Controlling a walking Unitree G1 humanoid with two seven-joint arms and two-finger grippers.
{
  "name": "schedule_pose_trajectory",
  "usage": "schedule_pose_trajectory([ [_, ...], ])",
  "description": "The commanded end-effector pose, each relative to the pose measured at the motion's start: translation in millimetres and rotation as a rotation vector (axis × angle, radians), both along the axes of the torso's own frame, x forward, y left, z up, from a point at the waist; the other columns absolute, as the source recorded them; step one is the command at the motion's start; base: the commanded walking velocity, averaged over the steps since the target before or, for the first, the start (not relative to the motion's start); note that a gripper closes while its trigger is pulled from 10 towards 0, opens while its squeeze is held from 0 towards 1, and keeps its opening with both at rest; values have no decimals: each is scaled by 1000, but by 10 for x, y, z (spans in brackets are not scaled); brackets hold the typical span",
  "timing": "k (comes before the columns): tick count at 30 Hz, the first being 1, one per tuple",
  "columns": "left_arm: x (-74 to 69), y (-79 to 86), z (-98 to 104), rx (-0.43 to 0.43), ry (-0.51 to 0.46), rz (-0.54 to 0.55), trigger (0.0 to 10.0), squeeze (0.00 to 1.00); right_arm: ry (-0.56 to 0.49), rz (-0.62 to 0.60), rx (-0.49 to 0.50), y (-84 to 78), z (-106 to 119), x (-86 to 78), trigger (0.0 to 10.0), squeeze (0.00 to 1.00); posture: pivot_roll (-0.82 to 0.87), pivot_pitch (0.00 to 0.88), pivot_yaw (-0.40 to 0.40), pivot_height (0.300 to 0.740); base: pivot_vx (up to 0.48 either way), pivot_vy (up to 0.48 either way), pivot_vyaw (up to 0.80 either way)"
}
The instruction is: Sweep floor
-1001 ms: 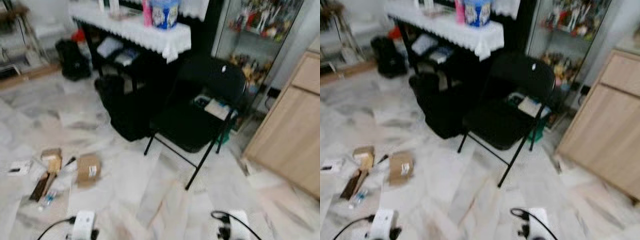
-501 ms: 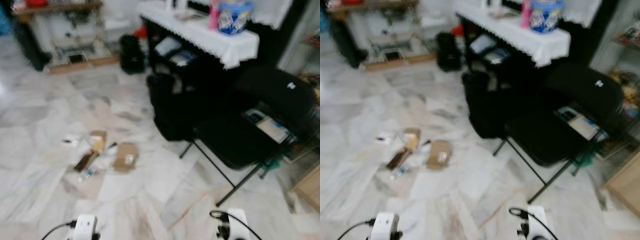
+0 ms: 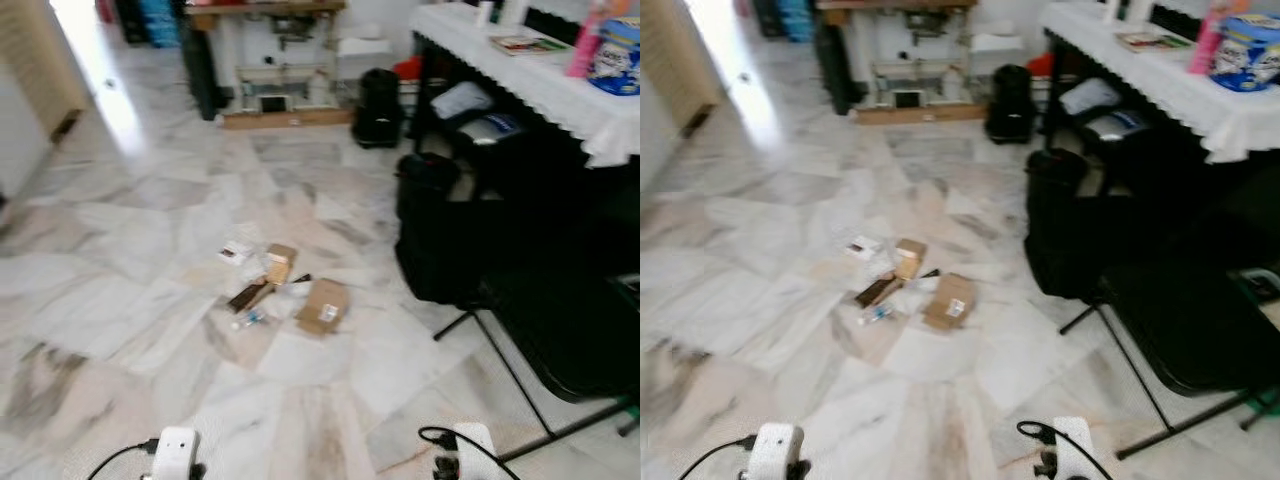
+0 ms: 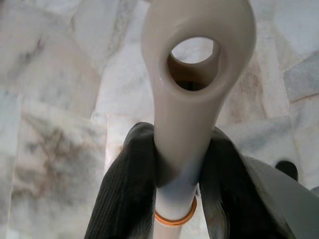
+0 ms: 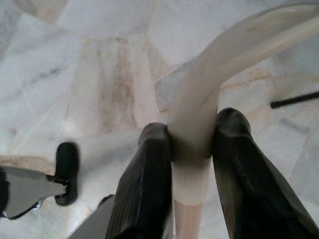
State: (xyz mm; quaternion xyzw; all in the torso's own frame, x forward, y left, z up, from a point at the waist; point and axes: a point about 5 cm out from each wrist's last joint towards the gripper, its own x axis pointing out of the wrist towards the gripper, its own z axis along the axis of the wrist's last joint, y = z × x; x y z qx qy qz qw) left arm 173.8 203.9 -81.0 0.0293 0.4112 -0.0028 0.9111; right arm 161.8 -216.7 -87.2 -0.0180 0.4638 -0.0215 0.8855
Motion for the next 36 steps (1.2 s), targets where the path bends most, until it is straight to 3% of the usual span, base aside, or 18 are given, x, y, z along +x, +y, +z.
schedule_pose_trajectory([
  [1,-38,40,-16,-4,21,16,10000,0,-17,8,5,49,20,67,10000,0,-40,0,-24,740,0,0,800],
  [6,-29,30,-9,4,11,-7,10000,0,-20,-35,24,51,23,81,10000,0,-38,0,-24,740,0,0,160],
  [12,-24,118,24,47,-32,29,10000,0,-62,-54,-76,-72,88,165,10000,0,-42,0,-23,740,0,0,0],
  [15,136,212,163,89,-158,59,10000,0,-151,8,-218,-209,247,379,10000,0,-38,0,-25,740,0,0,0],
  [18,308,311,334,119,-283,82,10000,0,-239,-4,-298,-332,409,562,10000,0,-36,0,-26,740,0,0,0],
  [25,369,426,454,153,-351,58,10000,0,-315,5,-368,-465,567,697,10000,0,-33,0,-27,740,0,0,0],
  [28,410,504,549,185,-414,73,10000,0,-404,-67,-350,-528,684,779,10000,0,-35,0,-28,740,0,0,0],
  [36,680,502,877,231,-594,83,10000,0,-624,-108,-328,-465,971,1034,10000,0,-34,0,-27,740,0,0,0],
])
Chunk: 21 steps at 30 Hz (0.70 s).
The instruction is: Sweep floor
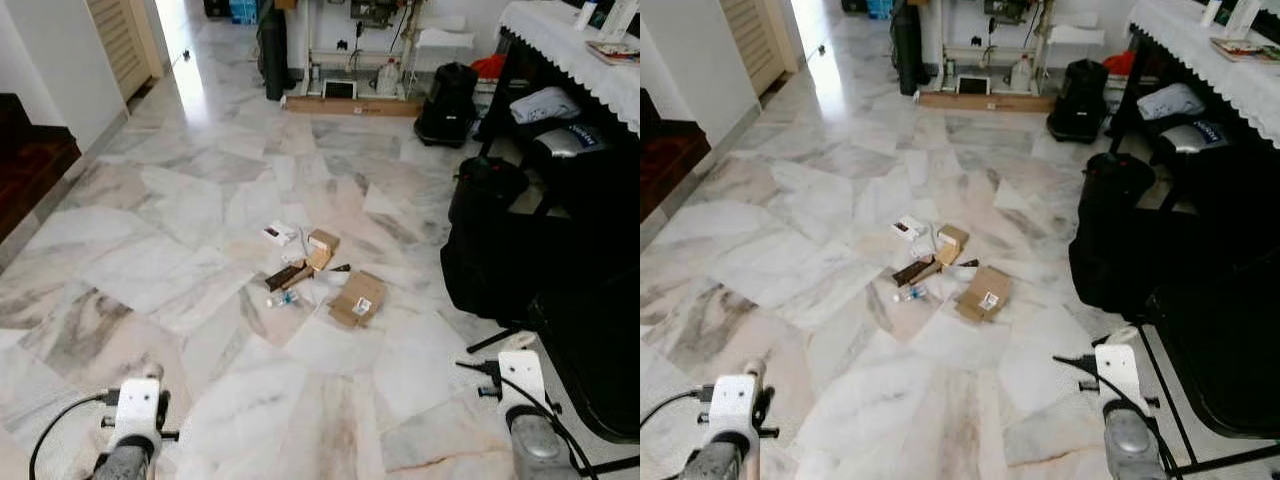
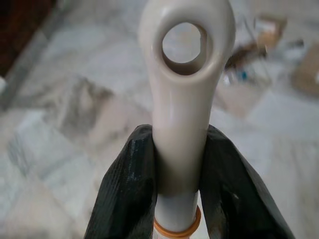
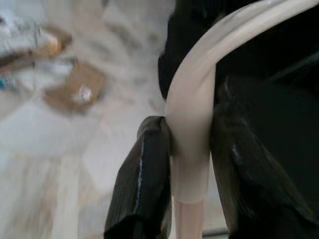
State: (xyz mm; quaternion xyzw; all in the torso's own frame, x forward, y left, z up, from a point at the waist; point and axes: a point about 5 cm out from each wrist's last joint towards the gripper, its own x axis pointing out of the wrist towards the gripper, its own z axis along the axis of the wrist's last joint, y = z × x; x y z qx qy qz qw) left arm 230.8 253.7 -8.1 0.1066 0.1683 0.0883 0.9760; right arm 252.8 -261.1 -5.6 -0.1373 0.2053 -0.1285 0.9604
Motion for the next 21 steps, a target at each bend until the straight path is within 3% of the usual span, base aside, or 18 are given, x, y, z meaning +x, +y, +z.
schedule_pose_trajectory([
  [1,157,-2,213,33,-117,-11,10000,0,-127,-36,7,-32,214,169,10000,0,-36,0,-26,740,0,0,0],
  [4,271,-2,404,63,-207,-11,10000,0,-206,-30,-14,-43,377,281,10000,0,-43,0,-24,740,0,0,0],
  [6,398,-12,637,85,-304,-17,10000,0,-294,-43,-41,-70,568,394,10000,0,-37,0,-23,740,0,0,0],
  [9,481,-33,790,84,-362,-23,10000,0,-363,-52,-46,-73,710,476,10000,0,-38,0,-23,740,0,0,0],
  [15,576,-180,892,49,-394,-81,10000,0,-429,-9,9,45,835,595,10000,0,-34,0,-27,740,0,0,0],
  [16,589,-270,891,15,-397,-114,10000,0,-442,-31,75,77,831,613,10000,0,-32,0,-27,740,0,0,0],
  [21,590,-419,850,-53,-385,-144,10000,0,-429,-22,171,204,763,622,10000,0,-27,0,-31,740,0,0,0],
])
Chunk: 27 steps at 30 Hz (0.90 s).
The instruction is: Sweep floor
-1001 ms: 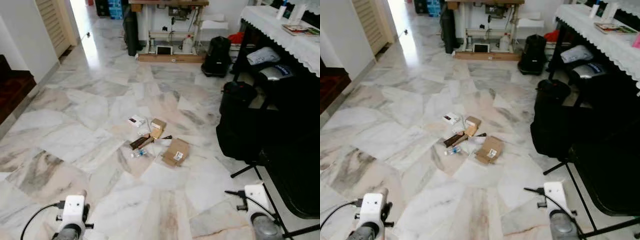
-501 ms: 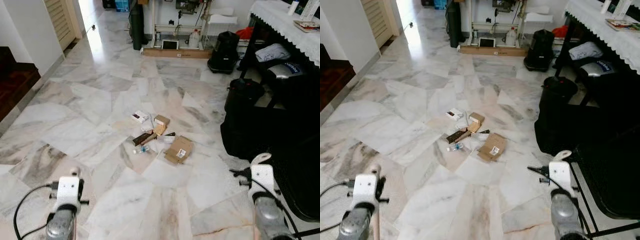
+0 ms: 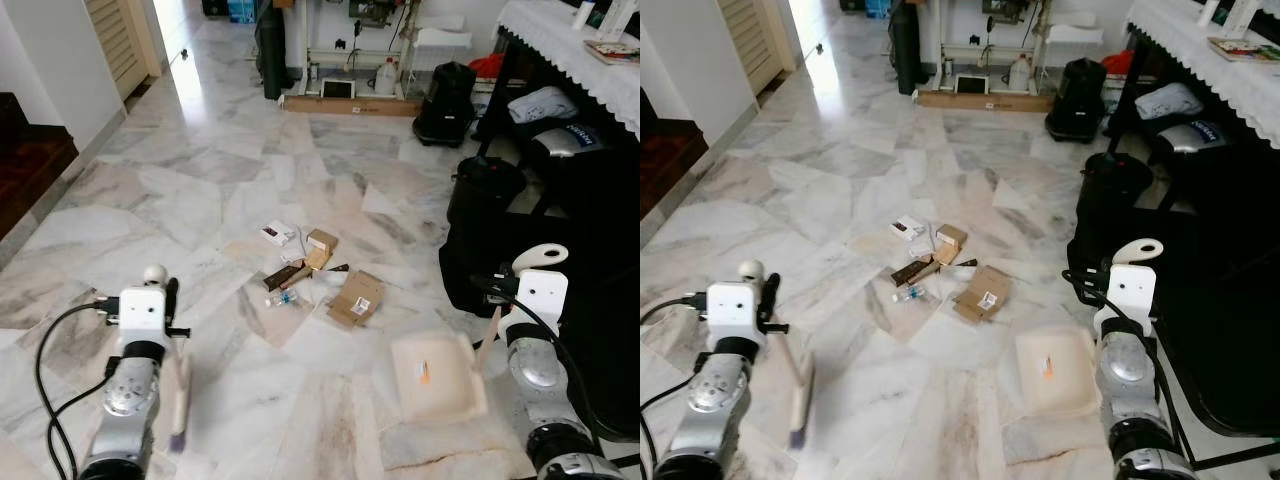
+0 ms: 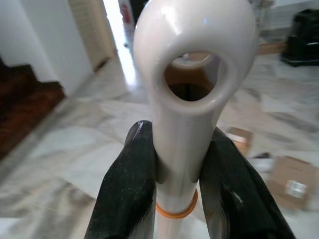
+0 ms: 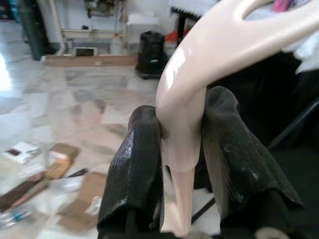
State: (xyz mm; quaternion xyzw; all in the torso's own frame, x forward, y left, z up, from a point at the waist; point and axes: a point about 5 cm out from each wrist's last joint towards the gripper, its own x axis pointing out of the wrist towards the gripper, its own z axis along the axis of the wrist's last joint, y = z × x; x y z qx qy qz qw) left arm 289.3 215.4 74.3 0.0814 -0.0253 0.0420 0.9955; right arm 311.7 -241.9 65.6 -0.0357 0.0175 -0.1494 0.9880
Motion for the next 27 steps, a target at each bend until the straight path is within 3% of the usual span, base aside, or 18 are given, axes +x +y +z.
schedule_pose_trajectory([
  [1,5,-55,22,-24,-2,-24,10000,0,-21,8,35,31,38,30,10000,0,-27,0,-31,740,0,0,0],
  [9,46,-157,54,-66,-4,-54,10000,0,16,-19,141,81,-108,-30,10000,0,-26,0,-24,740,0,0,0],
  [27,51,-163,60,-65,-5,-58,10000,0,23,-22,147,85,-122,-35,10000,0,-26,0,-24,740,0,0,0],
])
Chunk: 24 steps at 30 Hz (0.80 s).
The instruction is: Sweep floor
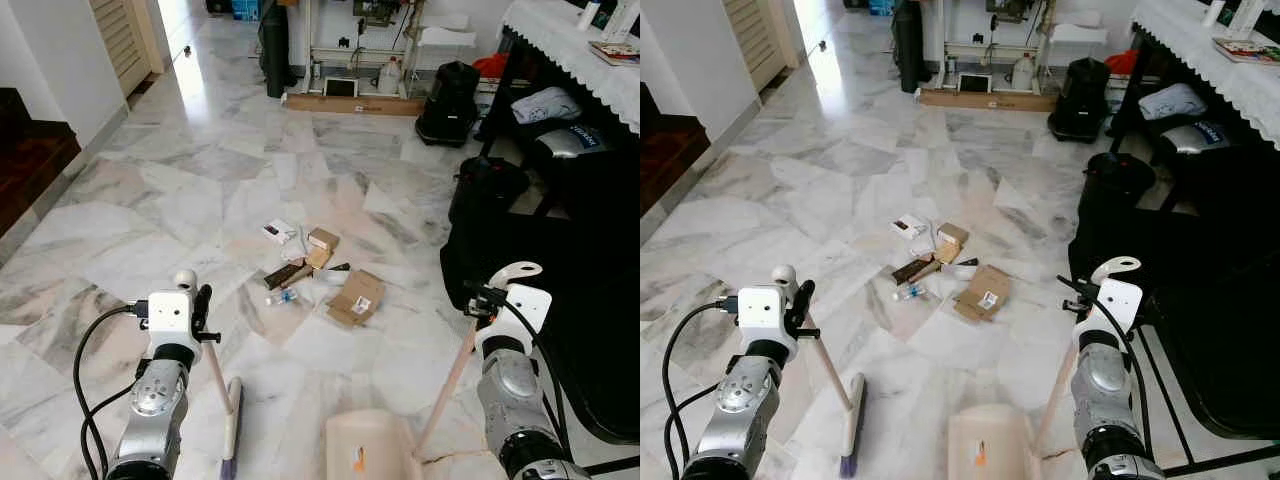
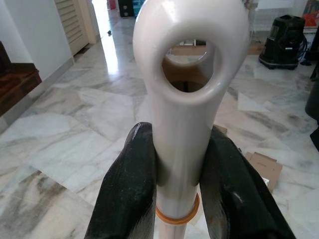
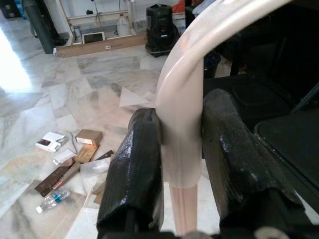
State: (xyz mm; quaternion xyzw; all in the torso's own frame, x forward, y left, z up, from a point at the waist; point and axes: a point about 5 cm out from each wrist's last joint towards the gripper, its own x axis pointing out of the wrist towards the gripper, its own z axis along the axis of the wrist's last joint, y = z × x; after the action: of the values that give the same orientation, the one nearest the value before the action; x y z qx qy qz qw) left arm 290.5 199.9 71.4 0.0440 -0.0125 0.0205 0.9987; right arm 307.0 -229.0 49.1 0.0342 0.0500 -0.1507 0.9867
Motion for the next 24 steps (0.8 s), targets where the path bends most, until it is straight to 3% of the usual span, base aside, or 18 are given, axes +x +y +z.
schedule_pose_trajectory([
  [1,38,-8,88,9,-31,-14,10000,0,-20,-16,-1,-44,43,12,10000,0,-26,0,-24,740,0,0,0],
  [24,38,-8,88,9,-31,-14,10000,0,-20,-16,-1,-44,43,12,10000,0,-26,0,-24,740,0,0,0],
])
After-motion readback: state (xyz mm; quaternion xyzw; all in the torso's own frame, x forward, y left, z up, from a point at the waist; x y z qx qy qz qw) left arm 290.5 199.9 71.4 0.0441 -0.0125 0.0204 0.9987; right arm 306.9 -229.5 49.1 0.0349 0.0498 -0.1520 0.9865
